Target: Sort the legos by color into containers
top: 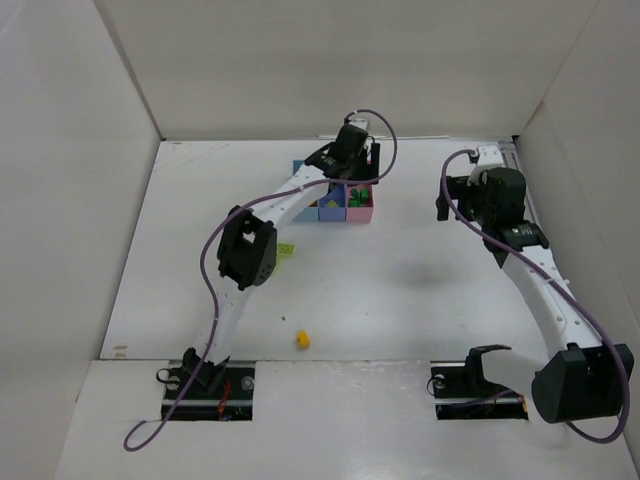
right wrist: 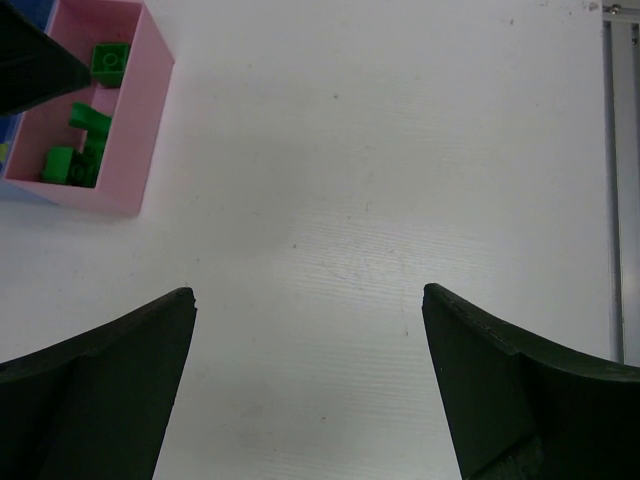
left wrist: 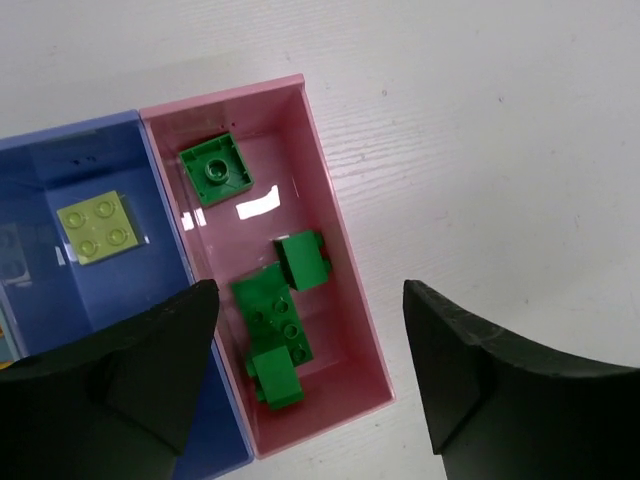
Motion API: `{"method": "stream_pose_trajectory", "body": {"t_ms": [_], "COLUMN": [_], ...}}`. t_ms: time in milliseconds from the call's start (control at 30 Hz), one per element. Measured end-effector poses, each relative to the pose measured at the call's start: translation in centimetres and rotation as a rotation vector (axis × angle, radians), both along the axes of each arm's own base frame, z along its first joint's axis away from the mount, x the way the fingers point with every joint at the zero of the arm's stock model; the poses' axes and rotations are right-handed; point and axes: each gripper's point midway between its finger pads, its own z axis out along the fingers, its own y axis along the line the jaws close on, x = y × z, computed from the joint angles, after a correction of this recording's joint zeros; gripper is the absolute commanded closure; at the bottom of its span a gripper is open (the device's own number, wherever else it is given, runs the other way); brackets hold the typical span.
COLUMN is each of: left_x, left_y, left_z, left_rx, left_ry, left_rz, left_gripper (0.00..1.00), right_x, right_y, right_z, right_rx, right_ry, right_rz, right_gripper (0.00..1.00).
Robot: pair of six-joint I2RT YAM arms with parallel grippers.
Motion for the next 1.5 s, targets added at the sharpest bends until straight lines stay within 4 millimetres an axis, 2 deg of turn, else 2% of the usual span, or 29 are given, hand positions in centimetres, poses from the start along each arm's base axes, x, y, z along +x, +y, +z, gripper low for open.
{"method": "stream_pose_trajectory", "body": {"t_ms": [100,167,233,300,333,367,400,467,567,633,700,767,833,967,1067,1233,1400,1500], "left_x": [-0.3,-0.7,-1.5,-2.6,-3.2,-3.9,-4.7,-6.7,-11.3,-13.9,-16.4,-18.6,-21.0,-24.7,-26.2,-27.1,-27.3,-27.4], "left_y": [0.2,0.5,1.0,1.8,2.3,2.9,3.7,6.0,11.0,14.6,18.3,21.4,24.2,27.2,28.7,29.7,29.9,29.9], "left_z": [-0.1,0.0,0.3,1.2,1.8,2.5,3.4,4.9,6.8,8.4,9.0,8.8,7.7,5.0,4.5,5.1,4.6,4.3], "left_rx": [0.001,0.006,0.010,0.007,0.005,0.002,-0.007,-0.010,-0.028,-0.059,-0.099,-0.129,-0.144,-0.139,-0.152,-0.212,-0.200,-0.196], "left_ry": [0.006,0.011,0.018,0.019,0.016,0.011,-0.002,-0.021,-0.042,-0.070,-0.072,-0.064,-0.031,0.045,0.058,0.024,0.031,0.034], "left_rz": [0.000,0.000,-0.004,-0.005,-0.002,0.007,0.019,0.058,0.159,0.247,0.362,0.467,0.577,0.706,0.766,0.808,0.812,0.812], "left_gripper": [0.17,0.15,0.08,0.05,0.00,0.00,0.00,0.00,0.00,0.00,0.00,0.00,0.00,0.00,0.00,0.00,0.00,0.00], "right_x": [-0.1,-0.2,-0.3,-0.7,-0.9,-1.2,-1.5,-2.6,-5.6,-8.4,-11.4,-14.2,-16.8,-22.4,-25.1,-26.9,-27.3,-26.7], "right_y": [0.3,0.6,0.8,1.4,2.0,3.0,4.3,8.6,15.6,20.4,24.1,26.8,28.7,32.3,34.3,36.2,37.2,37.3], "right_z": [-0.1,-0.2,-0.5,-0.8,-0.9,-0.9,-0.9,-0.9,-1.9,-3.4,-5.5,-7.3,-8.7,-11.2,-12.8,-15.8,-17.8,-18.3], "right_rx": [0.003,0.005,0.001,-0.008,-0.011,-0.016,-0.018,-0.024,-0.043,-0.070,-0.103,-0.132,-0.156,-0.193,-0.205,-0.248,-0.270,-0.281], "right_ry": [0.005,0.007,0.012,0.018,0.016,0.017,0.016,0.010,0.027,0.060,0.108,0.153,0.184,0.239,0.275,0.331,0.361,0.359], "right_rz": [0.022,0.037,0.056,0.082,0.101,0.129,0.168,0.290,0.491,0.633,0.756,0.851,0.919,1.047,1.082,1.055,0.982,0.925], "right_gripper": [0.00,0.00,0.00,0.00,0.00,0.00,0.00,0.00,0.00,0.00,0.00,0.00,0.00,0.00,0.00,0.00,0.05,0.18]}}
